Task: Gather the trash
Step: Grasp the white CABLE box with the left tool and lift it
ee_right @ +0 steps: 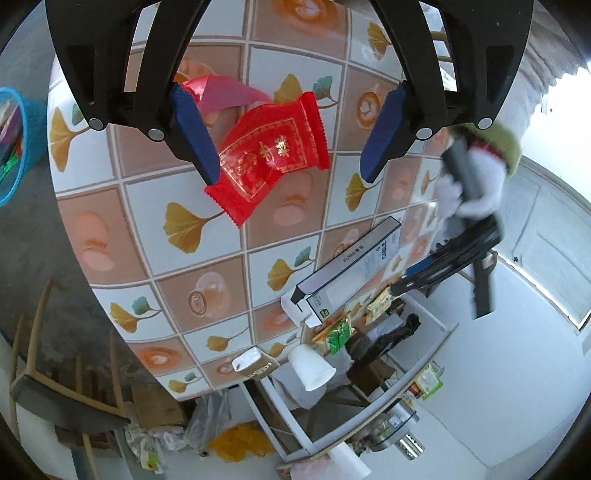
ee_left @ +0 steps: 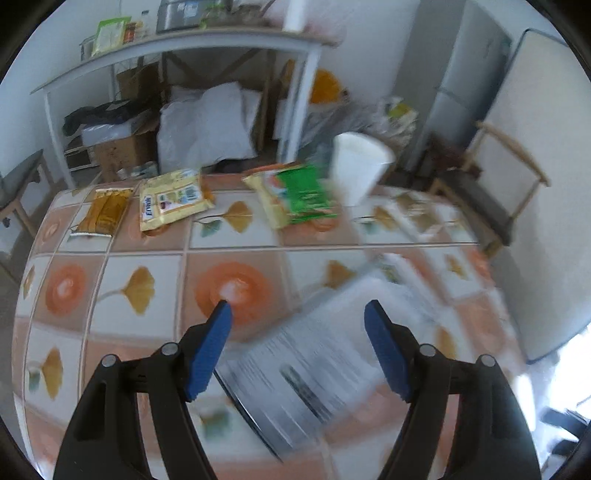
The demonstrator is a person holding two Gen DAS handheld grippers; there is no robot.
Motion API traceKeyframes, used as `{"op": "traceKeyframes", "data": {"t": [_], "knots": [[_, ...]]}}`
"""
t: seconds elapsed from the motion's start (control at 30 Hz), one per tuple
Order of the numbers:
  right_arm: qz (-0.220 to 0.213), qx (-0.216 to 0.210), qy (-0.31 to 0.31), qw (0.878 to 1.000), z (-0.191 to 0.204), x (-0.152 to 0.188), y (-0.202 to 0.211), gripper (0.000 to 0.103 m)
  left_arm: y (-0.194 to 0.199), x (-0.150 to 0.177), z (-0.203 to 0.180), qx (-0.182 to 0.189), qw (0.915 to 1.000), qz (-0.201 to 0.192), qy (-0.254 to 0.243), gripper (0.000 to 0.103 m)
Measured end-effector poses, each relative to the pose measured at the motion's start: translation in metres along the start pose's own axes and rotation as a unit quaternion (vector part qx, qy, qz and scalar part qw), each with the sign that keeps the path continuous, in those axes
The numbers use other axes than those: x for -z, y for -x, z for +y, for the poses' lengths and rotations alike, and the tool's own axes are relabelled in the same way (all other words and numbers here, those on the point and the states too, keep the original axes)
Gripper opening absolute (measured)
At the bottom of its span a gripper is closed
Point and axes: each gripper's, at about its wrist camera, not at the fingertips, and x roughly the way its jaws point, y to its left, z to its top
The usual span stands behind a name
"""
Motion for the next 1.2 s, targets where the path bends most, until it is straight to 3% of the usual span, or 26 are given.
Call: {"op": "traceKeyframes", "data": {"t": [0.13, 0.27, 0.47, 0.67, 1.0, 1.2], "knots": [[0.001, 0.0, -0.003, 1.0, -0.002, -0.001, -0.001, 0.075, -0.039, -0.002, 0.012, 0.008, 0.9984, 0.055, 0.009, 0.065], [-0.002, -0.003, -0.007, 1.0, -0.004, -0.002, -0.001, 0.075, -0.029, 0.011, 0.002, 0.038, 0.9974, 0.059, -0.014, 0.063], [0.006, -0.02, -0.008, 1.0, 0.006, -0.001, -0.008, 0.075, 0.004, 0.056, -0.023, 0.066, 0.9933, 0.072, -0.062, 0.063], [0.014, -0.051, 0.011, 0.999, 0.037, 0.002, -0.014, 0.075, 0.032, 0.096, -0.031, 0.09, 0.9921, 0.073, -0.046, 0.059], [0.044, -0.072, 0.002, 0.996, 0.06, 0.019, -0.029, 0.075, 0.087, 0.163, -0.039, 0.097, 0.9928, 0.067, -0.02, 0.056], [0.076, -0.068, -0.001, 0.995, 0.073, 0.044, -0.048, 0.075, 0.122, 0.213, -0.029, 0.114, 0.99, 0.073, 0.04, 0.056]]}}
